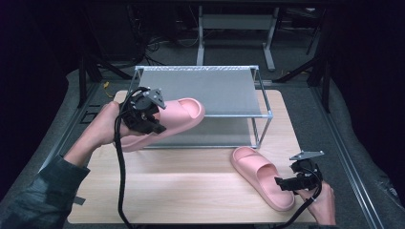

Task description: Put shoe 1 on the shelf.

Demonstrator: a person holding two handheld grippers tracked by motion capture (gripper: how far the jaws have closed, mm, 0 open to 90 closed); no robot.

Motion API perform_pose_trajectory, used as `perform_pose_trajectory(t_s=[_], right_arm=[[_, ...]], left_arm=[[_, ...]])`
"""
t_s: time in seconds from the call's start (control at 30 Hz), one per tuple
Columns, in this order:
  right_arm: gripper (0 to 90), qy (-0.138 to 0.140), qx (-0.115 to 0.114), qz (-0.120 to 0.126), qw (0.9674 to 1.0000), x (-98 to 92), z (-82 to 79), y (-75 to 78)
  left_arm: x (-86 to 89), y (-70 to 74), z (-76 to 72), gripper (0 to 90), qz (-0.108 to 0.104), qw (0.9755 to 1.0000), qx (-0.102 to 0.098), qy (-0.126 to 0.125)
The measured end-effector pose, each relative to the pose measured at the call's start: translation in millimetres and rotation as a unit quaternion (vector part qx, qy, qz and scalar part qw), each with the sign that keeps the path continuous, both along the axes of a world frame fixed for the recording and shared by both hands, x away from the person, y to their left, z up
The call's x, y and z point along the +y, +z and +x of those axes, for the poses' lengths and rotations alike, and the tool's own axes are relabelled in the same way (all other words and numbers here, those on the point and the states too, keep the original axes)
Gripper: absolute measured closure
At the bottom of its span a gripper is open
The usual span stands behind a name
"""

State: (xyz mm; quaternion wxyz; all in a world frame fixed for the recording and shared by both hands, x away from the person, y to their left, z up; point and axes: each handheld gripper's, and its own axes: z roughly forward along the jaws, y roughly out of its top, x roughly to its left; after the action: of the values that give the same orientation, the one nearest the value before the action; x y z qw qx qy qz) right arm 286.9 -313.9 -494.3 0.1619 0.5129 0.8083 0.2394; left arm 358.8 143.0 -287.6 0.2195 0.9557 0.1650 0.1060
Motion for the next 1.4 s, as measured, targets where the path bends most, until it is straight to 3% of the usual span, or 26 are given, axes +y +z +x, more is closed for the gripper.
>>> perform_pose_trajectory(t_s=[0.47,0.8,1.13,1.17,1.2,1.23,1.3,1.4], right_arm=[[6.2,-0.001,0.008,-0.002,1.0000,-1.4,0.6,-0.1],[6.2,0.000,0.002,0.003,1.0000,-0.2,2.0,0.5],[6.2,-0.003,-0.003,0.005,1.0000,-1.6,-0.6,3.8],[6.2,-0.003,-0.003,0.003,1.0000,-1.7,-0.7,3.7],[6.2,-0.004,-0.004,0.001,1.0000,-1.7,-0.8,3.4],[6.2,-0.004,-0.004,0.002,1.0000,-2.0,-0.9,3.2],[6.2,-0.003,-0.005,0.003,1.0000,-2.5,-0.8,3.0],[6.2,-0.005,-0.005,0.003,1.0000,-3.1,-1.7,3.1]], left_arm=[[-20.7,13.7,31.0,83.4,-0.002,0.9989,0.007,0.045],[-36.1,18.8,57.7,83.5,0.002,0.9951,0.019,0.097],[-60.8,25.8,81.9,83.9,0.003,0.9880,0.025,0.153],[-65.3,25.7,87.2,83.9,0.002,0.9862,0.027,0.164],[-65.3,25.7,87.2,83.9,0.002,0.9862,0.027,0.164],[-69.0,25.1,93.3,83.9,0.002,0.9837,0.028,0.177],[-70.3,24.5,96.8,83.9,0.000,0.9824,0.030,0.184],[-73.8,21.3,107.9,83.9,-0.013,0.9756,0.040,0.215]])
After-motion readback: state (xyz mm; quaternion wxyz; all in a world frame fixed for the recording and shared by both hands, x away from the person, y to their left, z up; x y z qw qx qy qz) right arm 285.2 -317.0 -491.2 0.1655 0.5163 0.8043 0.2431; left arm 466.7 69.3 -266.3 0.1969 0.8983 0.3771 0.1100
